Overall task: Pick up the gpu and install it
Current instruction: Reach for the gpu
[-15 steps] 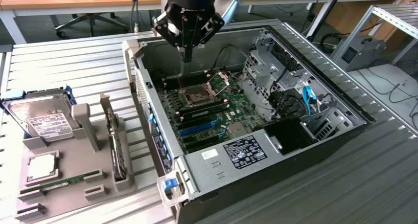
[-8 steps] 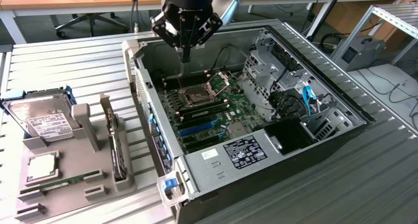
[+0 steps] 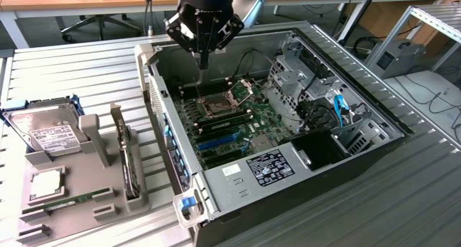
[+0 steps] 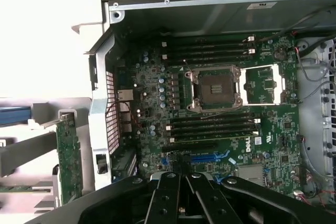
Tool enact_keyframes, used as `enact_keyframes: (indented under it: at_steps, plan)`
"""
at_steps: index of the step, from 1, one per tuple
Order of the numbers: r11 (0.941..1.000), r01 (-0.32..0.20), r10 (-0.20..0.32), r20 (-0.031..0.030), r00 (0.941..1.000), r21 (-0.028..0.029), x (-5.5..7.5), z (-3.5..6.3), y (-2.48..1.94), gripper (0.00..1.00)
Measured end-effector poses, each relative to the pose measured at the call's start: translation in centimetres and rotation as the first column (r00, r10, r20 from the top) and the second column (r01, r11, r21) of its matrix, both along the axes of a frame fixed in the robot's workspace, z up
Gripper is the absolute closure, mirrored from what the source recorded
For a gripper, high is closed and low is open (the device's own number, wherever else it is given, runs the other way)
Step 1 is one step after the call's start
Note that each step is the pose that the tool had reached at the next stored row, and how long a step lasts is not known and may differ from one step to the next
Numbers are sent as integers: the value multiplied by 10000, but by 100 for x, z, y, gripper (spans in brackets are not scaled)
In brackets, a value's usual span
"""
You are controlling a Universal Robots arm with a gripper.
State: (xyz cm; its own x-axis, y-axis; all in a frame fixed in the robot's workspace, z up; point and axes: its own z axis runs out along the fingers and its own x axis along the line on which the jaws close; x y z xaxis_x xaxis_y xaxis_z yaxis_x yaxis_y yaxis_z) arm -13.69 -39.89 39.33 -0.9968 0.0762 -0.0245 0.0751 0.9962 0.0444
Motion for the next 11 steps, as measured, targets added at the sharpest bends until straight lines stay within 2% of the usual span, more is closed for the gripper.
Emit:
enact_keyframes:
  at_steps: [11]
  plan:
    - [10000, 0, 0, 0, 10000, 0, -44, 0, 0, 89]
